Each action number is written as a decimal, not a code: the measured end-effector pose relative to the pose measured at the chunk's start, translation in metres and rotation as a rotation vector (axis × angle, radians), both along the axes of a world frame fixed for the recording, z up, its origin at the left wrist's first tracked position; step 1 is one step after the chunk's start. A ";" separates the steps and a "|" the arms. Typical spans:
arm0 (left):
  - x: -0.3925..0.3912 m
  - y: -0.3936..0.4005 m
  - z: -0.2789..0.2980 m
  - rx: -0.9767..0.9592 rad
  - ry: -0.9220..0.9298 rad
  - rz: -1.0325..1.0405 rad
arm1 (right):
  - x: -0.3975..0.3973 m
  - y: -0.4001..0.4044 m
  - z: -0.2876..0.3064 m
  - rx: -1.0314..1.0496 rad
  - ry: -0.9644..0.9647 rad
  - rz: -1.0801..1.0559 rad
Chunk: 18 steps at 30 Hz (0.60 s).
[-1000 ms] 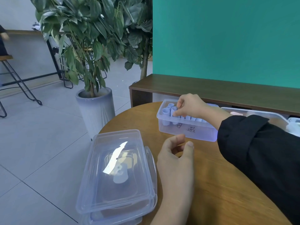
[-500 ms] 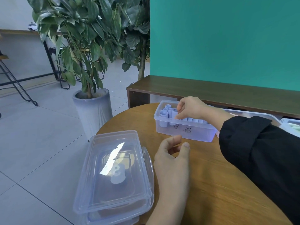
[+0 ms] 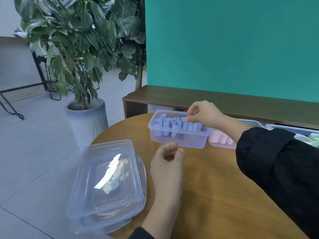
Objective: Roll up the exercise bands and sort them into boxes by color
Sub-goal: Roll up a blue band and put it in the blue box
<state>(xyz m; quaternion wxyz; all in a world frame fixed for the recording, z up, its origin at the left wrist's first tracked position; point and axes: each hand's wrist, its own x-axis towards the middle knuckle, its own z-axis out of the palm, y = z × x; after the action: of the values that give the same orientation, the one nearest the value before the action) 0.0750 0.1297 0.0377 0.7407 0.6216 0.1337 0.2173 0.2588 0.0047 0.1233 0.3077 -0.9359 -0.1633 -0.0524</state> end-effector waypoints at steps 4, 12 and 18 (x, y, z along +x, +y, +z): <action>-0.011 -0.011 0.005 0.020 -0.007 -0.026 | -0.041 -0.035 0.001 0.091 -0.030 -0.032; -0.038 -0.062 0.008 0.110 -0.041 -0.125 | -0.145 -0.131 -0.027 0.269 0.021 -0.111; -0.061 -0.120 0.000 0.240 -0.070 -0.235 | -0.236 -0.211 -0.051 0.289 0.053 -0.257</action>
<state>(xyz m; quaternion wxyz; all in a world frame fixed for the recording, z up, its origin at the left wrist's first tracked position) 0.0135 0.0095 0.0382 0.6855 0.7090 0.0074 0.1652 0.0231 -0.2067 0.0719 0.4339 -0.8961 -0.0250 -0.0898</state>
